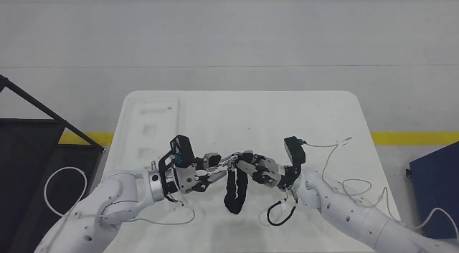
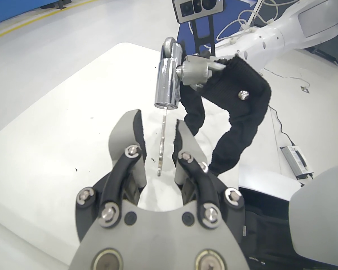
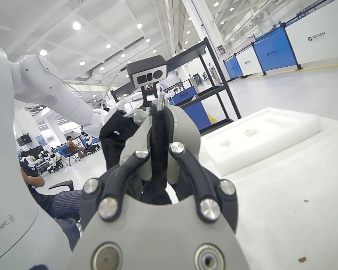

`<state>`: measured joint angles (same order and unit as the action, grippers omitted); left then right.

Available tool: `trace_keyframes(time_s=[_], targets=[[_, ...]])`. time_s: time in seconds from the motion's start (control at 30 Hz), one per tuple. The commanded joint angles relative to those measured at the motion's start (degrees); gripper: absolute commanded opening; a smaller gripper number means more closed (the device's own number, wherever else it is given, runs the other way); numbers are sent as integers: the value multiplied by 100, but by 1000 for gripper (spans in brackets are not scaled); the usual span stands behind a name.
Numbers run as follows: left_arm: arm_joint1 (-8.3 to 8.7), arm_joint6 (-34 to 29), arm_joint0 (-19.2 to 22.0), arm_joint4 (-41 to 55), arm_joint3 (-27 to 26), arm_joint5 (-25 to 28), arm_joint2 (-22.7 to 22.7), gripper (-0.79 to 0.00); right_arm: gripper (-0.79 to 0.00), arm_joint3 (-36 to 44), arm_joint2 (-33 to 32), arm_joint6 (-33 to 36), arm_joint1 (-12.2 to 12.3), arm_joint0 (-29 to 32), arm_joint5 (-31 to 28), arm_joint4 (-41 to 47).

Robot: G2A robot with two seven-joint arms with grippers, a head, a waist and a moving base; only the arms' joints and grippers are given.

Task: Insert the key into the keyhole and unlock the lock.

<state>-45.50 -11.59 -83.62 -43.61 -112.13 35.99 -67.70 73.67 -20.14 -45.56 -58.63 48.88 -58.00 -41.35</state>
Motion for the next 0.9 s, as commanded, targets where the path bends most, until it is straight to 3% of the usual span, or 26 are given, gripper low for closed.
trace_keyframes(time_s=[0.0,0.13,0.37,0.5,0.77,0.87], targets=[[-5,-36,30,207,69,39,-57,0,-785,0,0,0,0,0,0,0],[-5,-60,27,366,180,106,-211,0,-785,6,-4,23,-1,16,22,13],[24,-295,-105,687,468,477,-426,0,-785,234,-200,347,7,281,0,768],[39,-415,-146,586,642,669,-538,0,-785,366,-167,498,21,373,0,1571],[35,-339,-179,505,668,674,-566,0,-785,14,-55,1567,-9,381,0,3330],[35,-339,-179,505,668,674,-566,0,-785,-85,-159,1606,-65,473,0,3914]])
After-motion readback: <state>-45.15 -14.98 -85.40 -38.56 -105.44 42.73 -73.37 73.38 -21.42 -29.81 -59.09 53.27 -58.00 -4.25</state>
